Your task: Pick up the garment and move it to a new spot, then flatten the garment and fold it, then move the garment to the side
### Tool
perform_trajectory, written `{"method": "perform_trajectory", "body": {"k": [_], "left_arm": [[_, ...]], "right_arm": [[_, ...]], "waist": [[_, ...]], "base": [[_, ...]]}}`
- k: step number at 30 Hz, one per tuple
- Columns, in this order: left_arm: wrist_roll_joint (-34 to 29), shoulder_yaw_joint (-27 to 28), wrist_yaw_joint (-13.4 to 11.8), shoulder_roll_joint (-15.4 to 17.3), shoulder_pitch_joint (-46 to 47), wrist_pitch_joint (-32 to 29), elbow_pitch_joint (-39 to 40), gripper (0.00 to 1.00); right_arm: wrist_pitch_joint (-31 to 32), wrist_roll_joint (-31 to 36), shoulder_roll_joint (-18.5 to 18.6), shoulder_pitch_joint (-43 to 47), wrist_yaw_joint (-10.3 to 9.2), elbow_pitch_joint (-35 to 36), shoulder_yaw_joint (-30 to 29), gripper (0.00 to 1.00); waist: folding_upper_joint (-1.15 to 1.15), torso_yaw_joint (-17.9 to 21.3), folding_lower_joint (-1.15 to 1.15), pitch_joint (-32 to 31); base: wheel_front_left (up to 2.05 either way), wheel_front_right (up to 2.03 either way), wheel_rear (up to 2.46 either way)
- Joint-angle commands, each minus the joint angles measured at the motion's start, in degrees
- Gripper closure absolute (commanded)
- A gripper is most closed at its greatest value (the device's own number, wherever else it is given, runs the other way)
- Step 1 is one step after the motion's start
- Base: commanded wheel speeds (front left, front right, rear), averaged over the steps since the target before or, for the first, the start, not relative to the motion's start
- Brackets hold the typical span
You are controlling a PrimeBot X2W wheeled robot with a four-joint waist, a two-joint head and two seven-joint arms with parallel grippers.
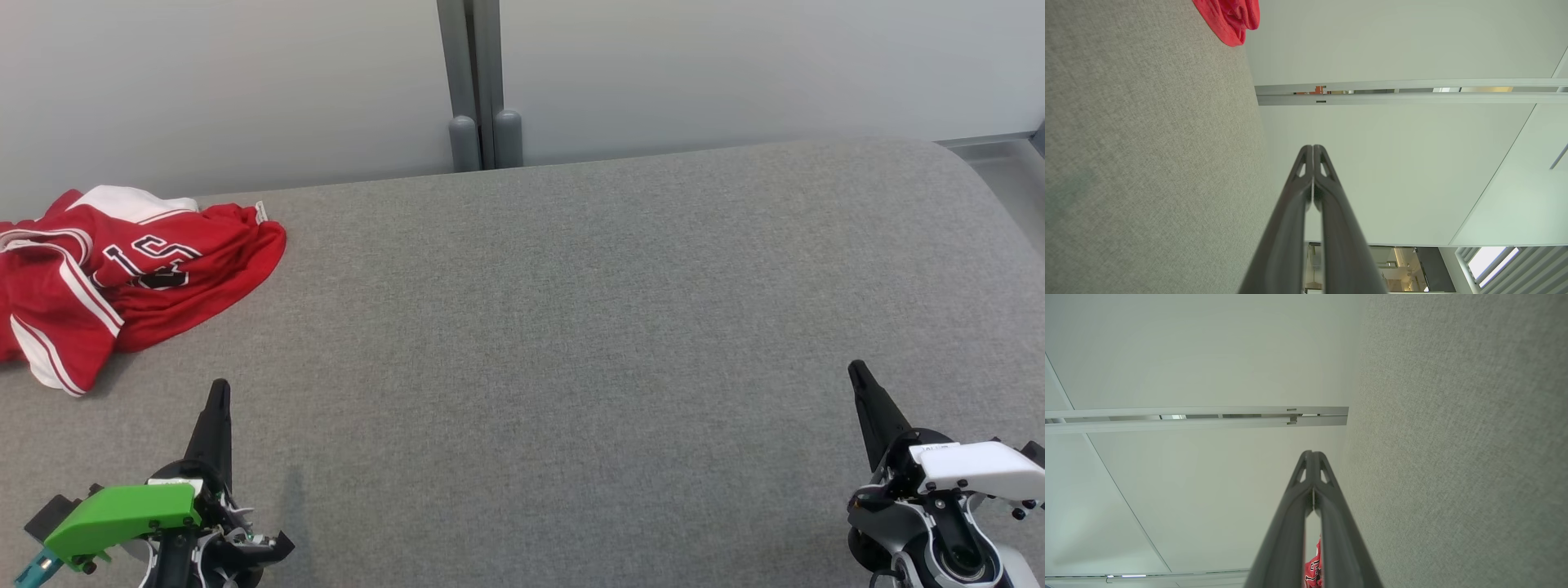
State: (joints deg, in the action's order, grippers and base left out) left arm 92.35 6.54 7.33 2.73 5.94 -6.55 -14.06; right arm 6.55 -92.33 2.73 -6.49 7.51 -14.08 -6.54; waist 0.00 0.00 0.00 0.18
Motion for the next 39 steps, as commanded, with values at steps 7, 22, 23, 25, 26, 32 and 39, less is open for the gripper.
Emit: {"method": "perform_trajectory", "body": {"k": [7, 22, 23, 25, 26, 32, 39], "left_arm": [[0.13, 0.05, 0.34, 0.31, 0.64, -0.11, 0.08, 1.00], [0.13, 0.04, 0.34, 0.31, 0.65, -0.11, 0.08, 1.00], [0.13, 0.04, 0.34, 0.31, 0.65, -0.11, 0.08, 1.00], [-0.02, -0.04, -0.03, -0.07, -0.09, 0.06, -0.23, 0.00], [-0.03, -0.10, -0.04, -0.17, -0.37, 0.12, -0.73, 0.00], [-0.27, -1.11, -0.09, -0.48, -2.23, 0.95, -1.95, 0.00], [-0.95, -2.82, -0.06, -0.41, -2.98, 2.90, -0.73, 0.00]], "right_arm": [[0.11, -0.18, 0.31, 0.63, -0.04, 0.20, -0.05, 1.00], [0.11, -0.18, 0.31, 0.63, -0.04, 0.20, -0.05, 1.00], [0.11, -0.18, 0.31, 0.63, -0.04, 0.20, -0.05, 1.00], [-0.03, 0.03, -0.08, 0.04, 0.00, -0.24, 0.03, 0.00], [-0.07, 0.04, -0.23, 0.20, 0.00, -0.73, 0.13, 0.00], [-0.89, 0.31, -0.72, 1.58, -0.02, -2.12, 1.04, 0.00], [-2.85, 1.43, -0.61, 2.06, -0.02, -1.81, 2.49, 0.00]], "waist": [[0.00, 0.00, 0.00, 0.00], [0.00, 0.00, 0.00, 0.00], [0.00, 0.00, 0.00, 0.00], [0.00, 0.00, 0.00, 0.00], [0.00, 0.00, 0.00, 0.00], [0.00, 0.01, 0.00, 0.02], [0.00, 0.02, 0.00, 0.05]], "base": [[0.00, 0.00, 0.00], [0.00, 0.00, 0.00], [0.00, 0.00, 0.00], [0.00, 0.00, 0.00], [0.00, 0.00, 0.00], [0.00, 0.00, 0.00], [0.00, 0.00, 0.00]]}}
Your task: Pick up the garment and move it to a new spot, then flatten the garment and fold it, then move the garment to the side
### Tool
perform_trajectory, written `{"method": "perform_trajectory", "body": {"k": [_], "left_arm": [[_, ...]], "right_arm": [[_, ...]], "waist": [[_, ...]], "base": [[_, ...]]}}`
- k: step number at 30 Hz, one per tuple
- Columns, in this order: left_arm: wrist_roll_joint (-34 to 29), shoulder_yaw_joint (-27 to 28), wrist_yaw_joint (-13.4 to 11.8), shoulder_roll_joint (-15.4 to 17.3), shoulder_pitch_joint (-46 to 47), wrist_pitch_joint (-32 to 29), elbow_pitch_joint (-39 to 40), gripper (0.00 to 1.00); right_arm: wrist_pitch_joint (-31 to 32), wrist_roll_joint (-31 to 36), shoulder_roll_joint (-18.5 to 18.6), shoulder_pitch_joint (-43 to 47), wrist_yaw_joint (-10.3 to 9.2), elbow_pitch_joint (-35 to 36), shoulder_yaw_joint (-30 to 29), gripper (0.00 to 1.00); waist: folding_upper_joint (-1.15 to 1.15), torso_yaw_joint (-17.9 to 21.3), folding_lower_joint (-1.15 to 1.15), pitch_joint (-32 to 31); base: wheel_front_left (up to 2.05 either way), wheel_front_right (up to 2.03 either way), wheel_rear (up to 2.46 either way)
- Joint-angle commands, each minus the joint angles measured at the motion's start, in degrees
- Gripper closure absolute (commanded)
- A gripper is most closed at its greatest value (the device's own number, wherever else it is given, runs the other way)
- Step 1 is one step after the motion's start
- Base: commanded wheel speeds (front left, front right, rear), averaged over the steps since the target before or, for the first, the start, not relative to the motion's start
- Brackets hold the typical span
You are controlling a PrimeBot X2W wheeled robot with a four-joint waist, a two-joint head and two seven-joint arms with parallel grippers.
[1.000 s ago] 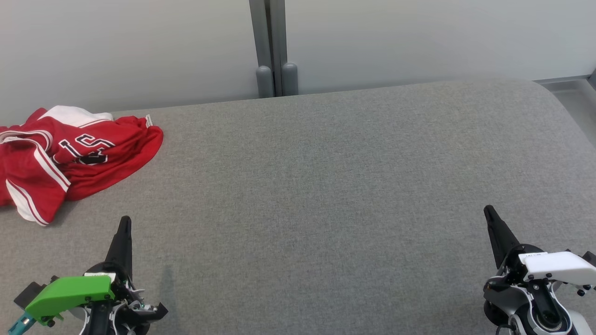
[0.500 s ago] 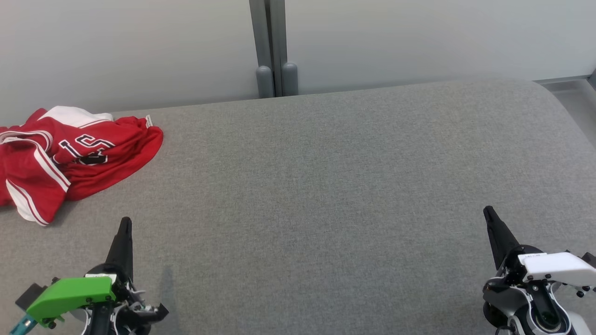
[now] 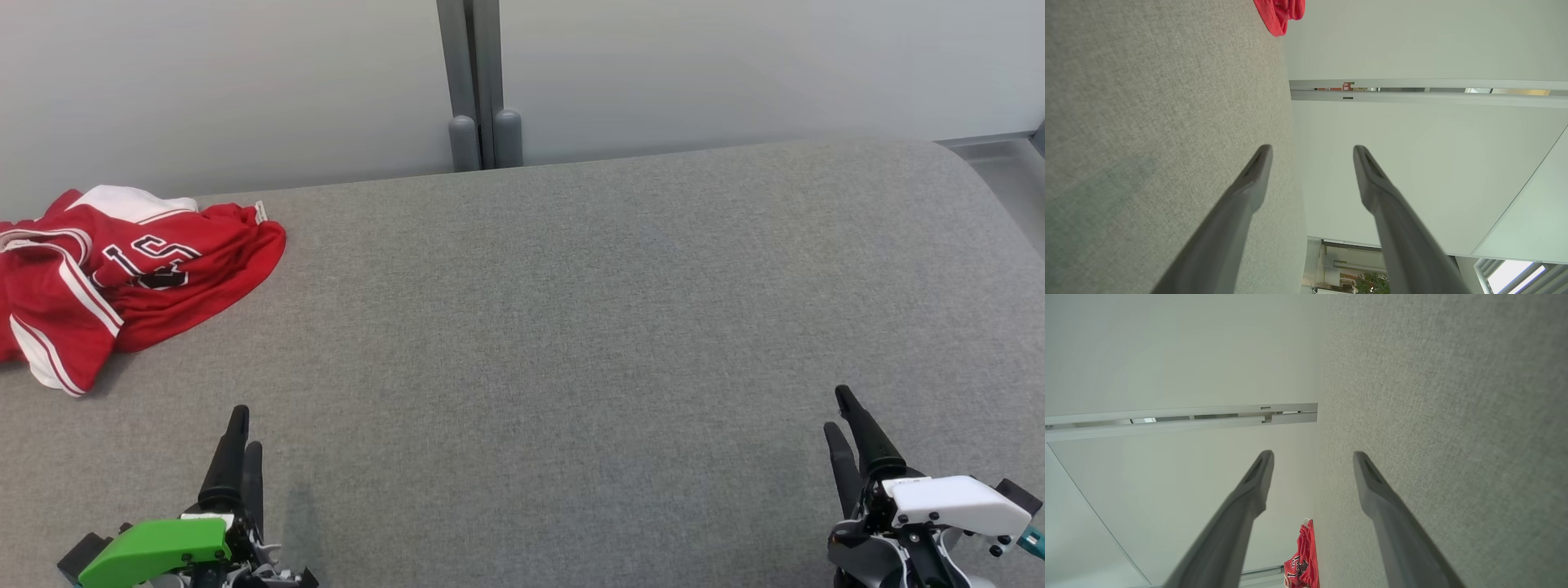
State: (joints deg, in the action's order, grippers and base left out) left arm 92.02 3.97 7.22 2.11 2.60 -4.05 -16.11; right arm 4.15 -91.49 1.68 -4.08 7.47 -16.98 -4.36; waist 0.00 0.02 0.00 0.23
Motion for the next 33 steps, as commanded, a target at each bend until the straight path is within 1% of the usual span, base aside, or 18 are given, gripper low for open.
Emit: {"method": "perform_trajectory", "body": {"k": [1, 7, 13, 19, 22, 33], "left_arm": [[-0.78, -0.49, 0.05, 0.22, 0.26, 0.70, 1.50, 0.00], [-2.80, -1.55, 0.08, 0.28, -0.03, 2.48, 2.70, 0.00], [-8.19, -1.95, 0.10, 0.34, 0.26, 3.92, 4.22, 0.00], [-15.78, -2.32, 0.12, 0.39, 0.47, 5.31, 6.22, 0.00], [-20.69, -2.91, 0.07, 0.42, 0.49, 5.96, 7.16, 0.00], [-35.56, -5.14, -1.52, 0.52, -0.38, 8.20, 9.84, 0.00]], "right_arm": [[-0.75, 0.91, 0.46, -0.31, 0.02, 1.06, 0.42, 0.00], [-2.54, 4.47, 0.55, -0.46, 0.02, 1.01, 0.36, 0.00], [-4.00, 10.22, 0.63, -0.66, 0.03, 2.16, -0.23, 0.00], [-5.38, 16.89, 0.70, -0.65, 0.03, 3.37, -1.10, 0.00], [-6.05, 21.02, 0.74, -0.70, 0.03, 4.48, -1.41, 0.00], [-8.28, 37.61, 0.83, 0.18, 0.03, 9.12, -0.26, 0.00]], "waist": [[0.00, 0.00, 0.00, 0.00], [0.00, -0.02, 0.00, 0.00], [0.00, -0.09, 0.00, -0.01], [0.00, -0.20, 0.00, -0.05], [0.00, -0.23, 0.00, -0.04], [0.00, -0.33, 0.00, 0.06]], "base": [[0.00, 0.00, 0.00], [0.00, 0.00, 0.00], [0.00, 0.00, 0.00], [0.00, 0.00, 0.00], [0.00, 0.00, 0.00], [0.00, 0.00, 0.00]]}}
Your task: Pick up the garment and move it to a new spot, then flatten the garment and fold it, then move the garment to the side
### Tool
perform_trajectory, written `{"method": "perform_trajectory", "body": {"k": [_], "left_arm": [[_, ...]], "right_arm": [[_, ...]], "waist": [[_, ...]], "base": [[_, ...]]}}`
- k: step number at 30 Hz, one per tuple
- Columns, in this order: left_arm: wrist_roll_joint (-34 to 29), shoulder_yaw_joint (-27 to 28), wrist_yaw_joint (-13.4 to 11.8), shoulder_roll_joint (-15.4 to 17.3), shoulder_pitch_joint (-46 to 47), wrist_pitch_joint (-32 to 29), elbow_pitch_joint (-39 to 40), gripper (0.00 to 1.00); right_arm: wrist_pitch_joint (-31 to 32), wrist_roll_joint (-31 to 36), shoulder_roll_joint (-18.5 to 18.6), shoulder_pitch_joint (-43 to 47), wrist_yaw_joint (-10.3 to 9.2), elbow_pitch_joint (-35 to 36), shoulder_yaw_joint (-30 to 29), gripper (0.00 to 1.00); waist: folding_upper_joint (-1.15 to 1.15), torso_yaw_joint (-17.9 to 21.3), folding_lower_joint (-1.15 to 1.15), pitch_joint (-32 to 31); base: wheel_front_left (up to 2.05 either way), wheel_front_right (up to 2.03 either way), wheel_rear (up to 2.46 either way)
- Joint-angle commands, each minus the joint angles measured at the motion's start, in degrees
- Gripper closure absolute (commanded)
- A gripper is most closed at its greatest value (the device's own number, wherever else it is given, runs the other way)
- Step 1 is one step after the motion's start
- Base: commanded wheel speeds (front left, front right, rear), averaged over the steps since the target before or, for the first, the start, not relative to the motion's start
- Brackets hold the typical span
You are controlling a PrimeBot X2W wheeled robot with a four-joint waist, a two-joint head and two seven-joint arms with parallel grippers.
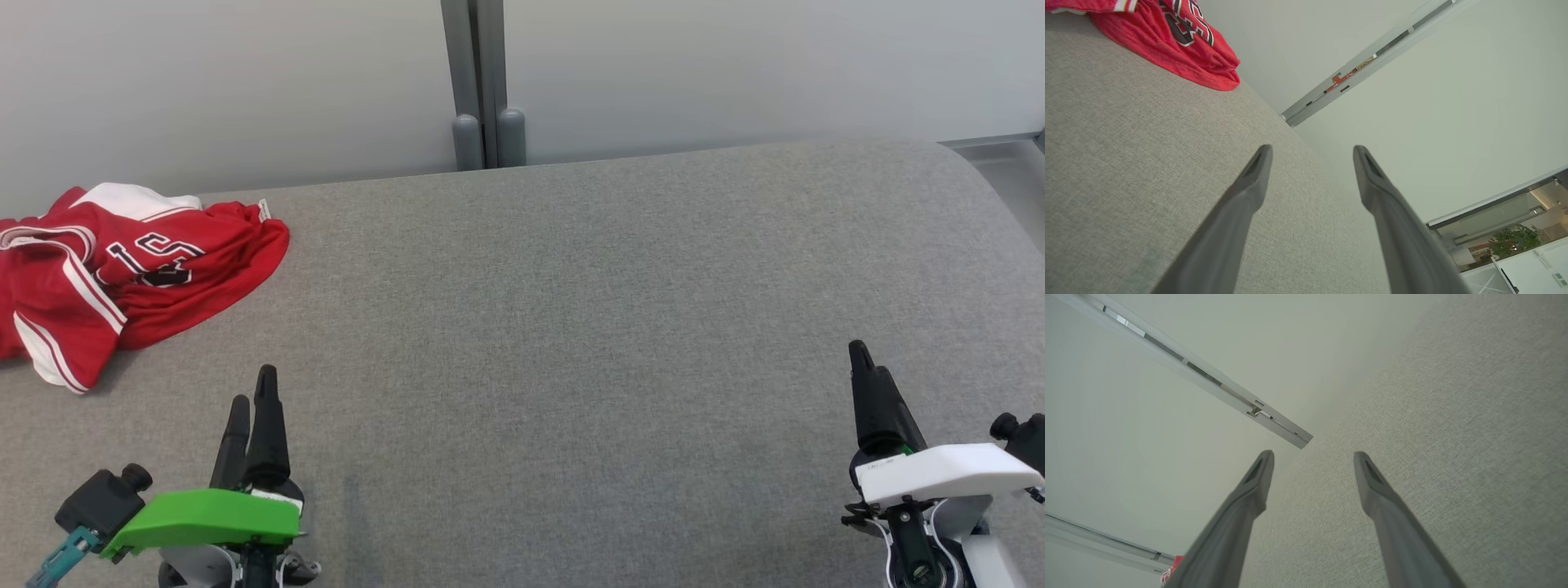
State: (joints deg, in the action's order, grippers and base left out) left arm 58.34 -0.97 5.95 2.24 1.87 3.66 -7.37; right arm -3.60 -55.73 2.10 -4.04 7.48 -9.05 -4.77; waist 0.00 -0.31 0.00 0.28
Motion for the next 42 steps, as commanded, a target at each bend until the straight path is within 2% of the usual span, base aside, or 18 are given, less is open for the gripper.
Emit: {"method": "perform_trajectory", "body": {"k": [1, 6, 19, 42], "left_arm": [[-2.88, -0.31, -0.42, 0.40, 0.22, 0.65, 1.19, 0.00], [-8.86, -1.08, -1.09, 0.44, -0.62, 1.65, 1.43, 0.00], [-18.81, -1.76, -1.40, 0.53, -2.16, 3.77, 0.64, 0.00], [-29.61, -3.19, -1.44, 0.67, -3.70, 7.15, -1.76, 0.00]], "right_arm": [[-0.71, 2.98, 0.41, 0.26, 0.01, 1.35, 0.31, 0.00], [-1.69, 9.12, 0.46, 0.79, 0.02, 1.52, 1.40, 0.00], [-3.85, 20.16, 0.56, 1.46, 0.02, 0.29, 2.36, 0.00], [-7.19, 34.01, 0.71, 2.19, 0.02, -0.78, 3.65, 0.00]], "waist": [[0.00, -0.01, 0.00, 0.02], [0.00, -0.07, 0.00, 0.08], [0.00, -0.21, 0.00, 0.23], [0.00, -0.44, 0.00, 0.22]], "base": [[0.00, 0.00, 0.00], [0.00, 0.00, 0.00], [0.00, 0.00, 0.00], [0.00, 0.00, 0.00]]}}
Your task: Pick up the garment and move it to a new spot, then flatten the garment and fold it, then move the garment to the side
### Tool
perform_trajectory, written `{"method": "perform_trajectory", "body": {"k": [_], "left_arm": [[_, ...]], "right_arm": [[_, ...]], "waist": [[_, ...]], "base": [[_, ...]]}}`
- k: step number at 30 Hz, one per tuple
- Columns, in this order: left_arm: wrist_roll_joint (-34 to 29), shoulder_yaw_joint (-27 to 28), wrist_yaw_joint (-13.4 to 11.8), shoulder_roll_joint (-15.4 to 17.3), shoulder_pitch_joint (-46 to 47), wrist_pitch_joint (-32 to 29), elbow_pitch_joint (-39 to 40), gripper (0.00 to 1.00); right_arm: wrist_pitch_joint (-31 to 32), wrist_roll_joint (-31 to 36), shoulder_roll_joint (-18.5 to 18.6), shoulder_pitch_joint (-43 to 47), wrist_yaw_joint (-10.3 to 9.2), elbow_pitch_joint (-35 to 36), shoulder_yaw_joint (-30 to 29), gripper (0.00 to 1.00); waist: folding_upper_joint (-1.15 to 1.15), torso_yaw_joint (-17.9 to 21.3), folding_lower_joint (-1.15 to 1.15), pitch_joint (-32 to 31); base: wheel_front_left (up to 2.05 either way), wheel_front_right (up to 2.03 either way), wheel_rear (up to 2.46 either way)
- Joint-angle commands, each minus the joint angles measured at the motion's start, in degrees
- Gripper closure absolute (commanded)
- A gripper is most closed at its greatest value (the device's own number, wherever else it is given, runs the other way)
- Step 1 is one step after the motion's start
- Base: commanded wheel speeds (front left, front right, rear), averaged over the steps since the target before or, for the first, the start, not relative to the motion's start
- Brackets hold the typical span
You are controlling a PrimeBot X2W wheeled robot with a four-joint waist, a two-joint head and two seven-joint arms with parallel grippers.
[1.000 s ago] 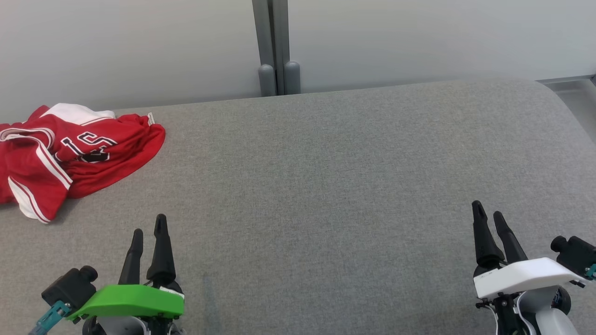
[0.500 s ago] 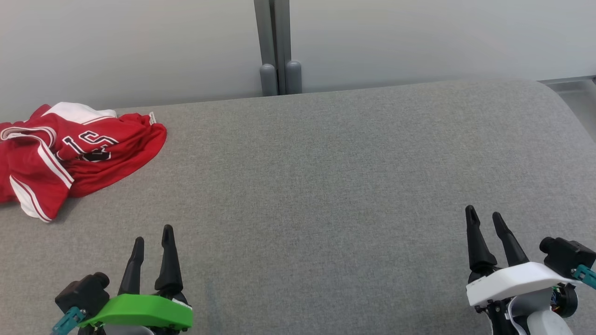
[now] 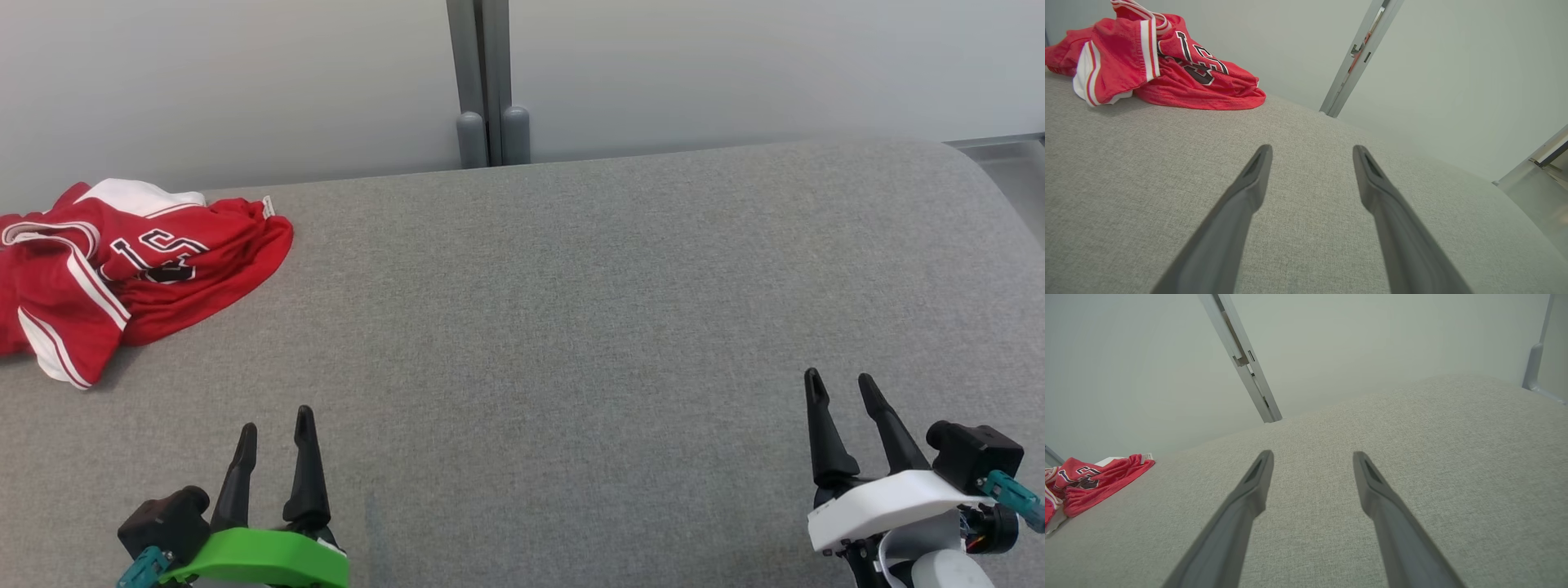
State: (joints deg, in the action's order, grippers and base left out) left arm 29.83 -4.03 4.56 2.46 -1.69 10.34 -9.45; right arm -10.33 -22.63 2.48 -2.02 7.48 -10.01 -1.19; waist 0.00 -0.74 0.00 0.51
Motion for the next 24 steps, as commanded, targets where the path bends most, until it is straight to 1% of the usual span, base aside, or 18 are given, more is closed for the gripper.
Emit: {"method": "perform_trajectory", "body": {"k": [1, 24], "left_arm": [[-1.45, -0.19, -0.08, 0.46, -0.16, 0.55, 0.22, 0.00], [-7.98, -1.46, -0.08, 0.56, -1.56, 3.26, -2.16, 0.00]], "right_arm": [[-0.60, 1.52, 0.34, 0.19, 0.02, 0.17, 0.10, 0.00], [-3.33, 12.33, 0.47, 1.52, 0.02, -0.91, 1.25, 0.00]], "waist": [[0.00, -0.01, 0.00, 0.00], [0.00, -0.80, 0.00, -0.76]], "base": [[0.00, 0.00, 0.00], [0.00, 0.00, 0.00]]}}
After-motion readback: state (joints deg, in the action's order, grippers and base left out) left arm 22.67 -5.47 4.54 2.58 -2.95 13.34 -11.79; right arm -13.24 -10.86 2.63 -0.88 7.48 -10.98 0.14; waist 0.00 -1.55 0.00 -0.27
